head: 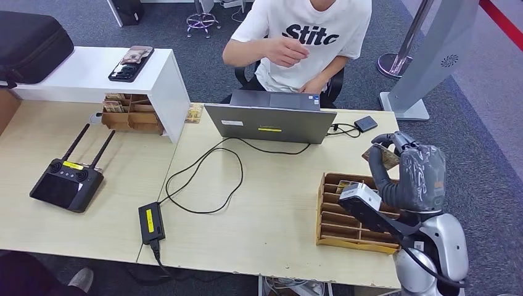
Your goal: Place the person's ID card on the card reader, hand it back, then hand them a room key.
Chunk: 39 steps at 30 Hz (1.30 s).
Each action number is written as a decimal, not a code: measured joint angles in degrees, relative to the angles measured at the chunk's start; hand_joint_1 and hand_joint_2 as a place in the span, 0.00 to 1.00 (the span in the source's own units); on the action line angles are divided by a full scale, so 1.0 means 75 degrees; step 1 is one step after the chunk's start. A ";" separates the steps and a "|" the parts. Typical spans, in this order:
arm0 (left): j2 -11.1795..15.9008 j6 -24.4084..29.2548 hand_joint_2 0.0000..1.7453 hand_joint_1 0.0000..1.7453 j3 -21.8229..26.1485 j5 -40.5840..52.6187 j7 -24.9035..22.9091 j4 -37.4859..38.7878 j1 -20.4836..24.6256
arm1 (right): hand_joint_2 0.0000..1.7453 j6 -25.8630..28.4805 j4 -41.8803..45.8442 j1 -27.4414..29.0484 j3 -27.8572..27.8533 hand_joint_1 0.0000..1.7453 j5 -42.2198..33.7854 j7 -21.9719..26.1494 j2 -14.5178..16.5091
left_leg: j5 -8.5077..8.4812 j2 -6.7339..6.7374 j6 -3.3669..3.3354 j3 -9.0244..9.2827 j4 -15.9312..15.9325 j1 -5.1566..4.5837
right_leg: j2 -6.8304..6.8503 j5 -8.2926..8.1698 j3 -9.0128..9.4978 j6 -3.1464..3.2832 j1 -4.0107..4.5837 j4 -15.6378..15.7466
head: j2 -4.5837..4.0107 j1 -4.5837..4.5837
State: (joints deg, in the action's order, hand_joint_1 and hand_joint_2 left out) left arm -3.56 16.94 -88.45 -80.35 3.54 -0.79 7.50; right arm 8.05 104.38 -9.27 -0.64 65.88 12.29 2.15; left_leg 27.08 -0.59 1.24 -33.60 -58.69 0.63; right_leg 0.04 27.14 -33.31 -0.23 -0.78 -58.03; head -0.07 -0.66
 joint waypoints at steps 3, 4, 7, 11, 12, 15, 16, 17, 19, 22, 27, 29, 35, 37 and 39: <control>0.0001 -0.0009 1.00 0.00 0.0000 0.0028 0.0001 0.0000 0.0000 | 1.00 -0.0012 0.0053 -0.0156 0.0058 1.00 0.0009 -0.0018 -0.0014 | 0.0000 0.0000 0.0000 -0.0002 0.0000 0.0000 | 0.0000 0.0000 0.0000 0.0000 0.0000 -0.0001 | 0.0000 -0.0001; 0.0001 -0.0015 1.00 0.00 0.0000 0.0055 0.0006 0.0000 0.0001 | 1.00 -0.0037 0.0060 -0.0233 0.0075 1.00 0.0016 -0.0031 -0.0022 | 0.0000 0.0000 0.0000 -0.0003 0.0000 0.0000 | -0.0001 0.0000 0.0000 0.0000 0.0000 -0.0002 | 0.0000 -0.0001; 0.0009 -0.0066 1.00 0.00 0.0001 0.0229 0.0042 0.0000 0.0007 | 1.00 -0.0420 -0.0050 -0.0801 0.0133 1.00 0.0004 -0.0221 -0.0082 | 0.0000 0.0012 0.0000 -0.0002 0.0000 0.0000 | -0.0010 -0.0001 -0.0002 0.0001 0.0000 -0.0005 | 0.0000 -0.0002; 0.0041 -0.0156 1.00 0.00 0.0000 0.0547 0.0105 0.0000 0.0034 | 1.00 -0.0925 -0.0888 -0.2115 0.0162 1.00 -0.0088 -0.0579 -0.0206 | -0.0015 0.0022 0.0006 0.0000 0.0000 0.0000 | -0.0017 -0.0014 -0.0003 0.0000 0.0000 -0.0005 | 0.0000 -0.0001; 0.0052 -0.0170 1.00 0.00 0.0000 0.0628 0.0114 0.0000 0.0044 | 1.00 -0.0968 -0.1206 -0.2463 0.0161 1.00 -0.0048 -0.0659 -0.0237 | -0.0019 0.0020 0.0005 -0.0001 0.0000 0.0000 | -0.0016 -0.0019 -0.0003 -0.0002 0.0000 -0.0005 | 0.0000 0.0000; 0.0082 -0.0198 1.00 0.00 0.0000 0.0831 0.0119 0.0000 0.0072 | 1.00 -0.1051 -0.2240 -0.3450 0.0159 1.00 0.0203 -0.0868 -0.0286 | -0.0027 0.0020 0.0006 -0.0001 -0.0001 0.0000 | -0.0017 -0.0027 -0.0003 -0.0002 0.0000 -0.0007 | 0.0000 0.0000; 0.0091 -0.0205 1.00 0.00 0.0000 0.0885 0.0119 0.0000 0.0080 | 1.00 -0.1079 -0.2595 -0.3737 0.0157 1.00 0.0301 -0.0933 -0.0289 | -0.0028 0.0020 0.0006 -0.0001 -0.0001 0.0000 | -0.0017 -0.0028 -0.0003 -0.0001 0.0000 -0.0008 | 0.0000 0.0000; 0.0101 -0.0212 1.00 0.00 0.0000 0.0934 0.0119 0.0000 0.0087 | 1.00 -0.1104 -0.2949 -0.4001 0.0156 1.00 0.0409 -0.1000 -0.0291 | -0.0029 0.0019 0.0006 0.0000 -0.0002 0.0000 | -0.0016 -0.0029 -0.0003 -0.0001 0.0000 -0.0008 | 0.0000 0.0001; 0.0124 -0.0224 1.00 0.00 0.0000 0.1021 0.0119 0.0000 0.0096 | 1.00 -0.1125 -0.3653 -0.4483 0.0155 1.00 0.0643 -0.1156 -0.0292 | -0.0031 0.0018 0.0005 0.0000 -0.0002 0.0000 | -0.0015 -0.0030 -0.0003 -0.0001 0.0000 -0.0008 | 0.0000 -0.0001; 0.0144 -0.0235 1.00 0.00 0.0001 0.1102 0.0117 0.0000 0.0107 | 1.00 -0.1109 -0.4690 -0.5093 0.0136 1.00 0.0899 -0.1362 -0.0292 | -0.0031 0.0016 0.0005 0.0000 -0.0002 0.0001 | -0.0015 -0.0029 -0.0004 -0.0001 0.0001 -0.0008 | 0.0000 -0.0001; 0.0147 -0.0236 1.00 0.00 0.0000 0.1113 0.0117 0.0000 0.0114 | 1.00 -0.0997 -0.5750 -0.5538 0.0059 1.00 0.0984 -0.1383 -0.0292 | -0.0030 0.0006 0.0005 -0.0003 -0.0002 0.0001 | -0.0007 -0.0028 -0.0005 -0.0002 0.0001 -0.0008 | 0.0000 -0.0001; 0.0149 -0.0236 1.00 0.00 0.0000 0.1113 0.0116 0.0000 0.0116 | 1.00 -0.0968 -0.5987 -0.5606 0.0053 1.00 0.0989 -0.1371 -0.0292 | -0.0030 0.0005 0.0005 -0.0004 -0.0002 0.0001 | -0.0007 -0.0027 -0.0005 -0.0003 0.0001 -0.0007 | 0.0000 -0.0001; 0.0150 -0.0232 1.00 0.00 0.0000 0.1094 0.0044 0.0000 0.0116 | 1.00 -0.0969 -0.6222 -0.5629 -0.0010 0.00 0.1105 -0.1266 -0.0264 | -0.0029 0.0001 0.0005 -0.0008 -0.0002 0.0000 | -0.0004 -0.0025 -0.0009 -0.0004 0.0000 -0.0007 | 0.0000 -0.0001; 0.0152 -0.0230 1.00 0.00 0.0000 0.1092 0.0028 0.0000 0.0116 | 1.00 -0.0972 -0.6231 -0.5616 -0.0049 0.00 0.1162 -0.1242 -0.0245 | -0.0029 0.0002 0.0005 -0.0008 -0.0002 0.0000 | -0.0005 -0.0025 -0.0010 -0.0004 0.0000 -0.0007 | 0.0000 -0.0001; 0.0154 -0.0230 1.00 0.00 0.0000 0.1091 0.0023 0.0000 0.0116 | 1.00 -0.0973 -0.6232 -0.5602 -0.0094 0.00 0.1204 -0.1239 -0.0223 | -0.0029 0.0002 0.0005 -0.0008 -0.0002 0.0000 | -0.0005 -0.0025 -0.0010 -0.0004 0.0000 -0.0007 | 0.0000 -0.0001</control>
State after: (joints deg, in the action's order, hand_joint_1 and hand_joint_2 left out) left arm -2.41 15.21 -88.45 -72.17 3.72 -0.79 8.37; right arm 0.76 57.64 -51.28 -1.34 74.90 2.99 0.48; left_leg 26.87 -0.57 1.28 -33.66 -58.70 0.64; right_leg 0.00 26.95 -33.38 -0.26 -0.78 -58.08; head -0.07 -0.67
